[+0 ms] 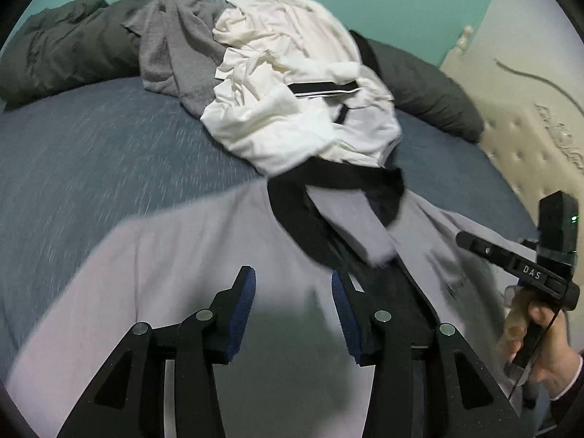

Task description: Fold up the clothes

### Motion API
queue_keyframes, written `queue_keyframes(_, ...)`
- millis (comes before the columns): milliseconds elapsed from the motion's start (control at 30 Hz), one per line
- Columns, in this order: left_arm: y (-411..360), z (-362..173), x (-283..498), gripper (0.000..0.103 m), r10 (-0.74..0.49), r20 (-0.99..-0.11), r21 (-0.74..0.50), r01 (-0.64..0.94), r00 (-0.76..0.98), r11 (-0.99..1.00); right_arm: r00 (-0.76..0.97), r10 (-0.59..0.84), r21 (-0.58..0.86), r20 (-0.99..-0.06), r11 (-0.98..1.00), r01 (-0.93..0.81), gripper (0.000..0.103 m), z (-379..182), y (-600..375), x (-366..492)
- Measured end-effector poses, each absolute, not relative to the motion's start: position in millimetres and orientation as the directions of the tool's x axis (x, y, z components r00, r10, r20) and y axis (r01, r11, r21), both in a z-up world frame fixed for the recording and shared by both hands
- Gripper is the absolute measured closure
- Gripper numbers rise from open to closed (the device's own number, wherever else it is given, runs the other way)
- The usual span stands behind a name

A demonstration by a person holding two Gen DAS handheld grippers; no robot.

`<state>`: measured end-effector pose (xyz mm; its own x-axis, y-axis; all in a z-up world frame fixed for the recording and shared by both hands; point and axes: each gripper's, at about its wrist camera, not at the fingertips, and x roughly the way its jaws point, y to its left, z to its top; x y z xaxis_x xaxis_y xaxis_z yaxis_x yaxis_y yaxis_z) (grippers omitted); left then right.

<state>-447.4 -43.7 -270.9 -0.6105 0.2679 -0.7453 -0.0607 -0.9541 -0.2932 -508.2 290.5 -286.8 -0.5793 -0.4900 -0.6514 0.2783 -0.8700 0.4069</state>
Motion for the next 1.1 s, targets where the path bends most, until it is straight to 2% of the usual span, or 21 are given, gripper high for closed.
queue_keyframes(100,-42,-268,-389,0.052,0.274,-0.746,-0.302,-0.059,-0.607,-0.952,-0.548,-0.555,0.501,-0.626,-0.825,0.263,0.072,-286,296,-460)
queue_keyframes(200,-43,-271,-338,0.049,0.287,-0.748,-0.343,-0.021,-0.599,-0.939,-0.518,-0.582,0.524,-0.627,-0.807,0.271,0.065,-294,294,-405)
queue_keyframes(333,-36,-278,-278,0.046,0.273,-0.750,-0.355,0.018,-0.603,-0.935,-0.475,-0.526,0.469,-0.706,-0.849,0.243,0.059,-308,280,-364)
queue_keyframes(600,-36,-301,-219,0.041,0.262,-0.750,-0.384,0.078,-0.607,-0.920,-0.455,-0.388,0.332,-0.802,-0.922,0.200,0.058,-316,252,-364)
queue_keyframes(900,-53,-309,-208,0.038,0.285,-0.739,-0.426,0.095,-0.611,-0.900,-0.444,-0.280,0.206,-0.851,-0.956,0.209,0.058,-323,221,-388)
queue_keyframes(1000,-55,-306,-205,0.038,0.287,-0.732,-0.430,0.093,-0.618,-0.898,-0.453,-0.239,0.167,-0.859,-0.967,0.193,0.059,-328,220,-395)
queue_keyframes(1067,-57,-305,-206,0.038,0.287,-0.727,-0.434,0.093,-0.624,-0.896,-0.449,-0.224,0.157,-0.865,-0.971,0.181,0.075,-332,221,-399)
queue_keyframes(1100,-58,-305,-206,0.037,0.286,-0.724,-0.435,0.093,-0.627,-0.896,-0.449,-0.229,0.163,-0.864,-0.970,0.182,0.077,-332,222,-400)
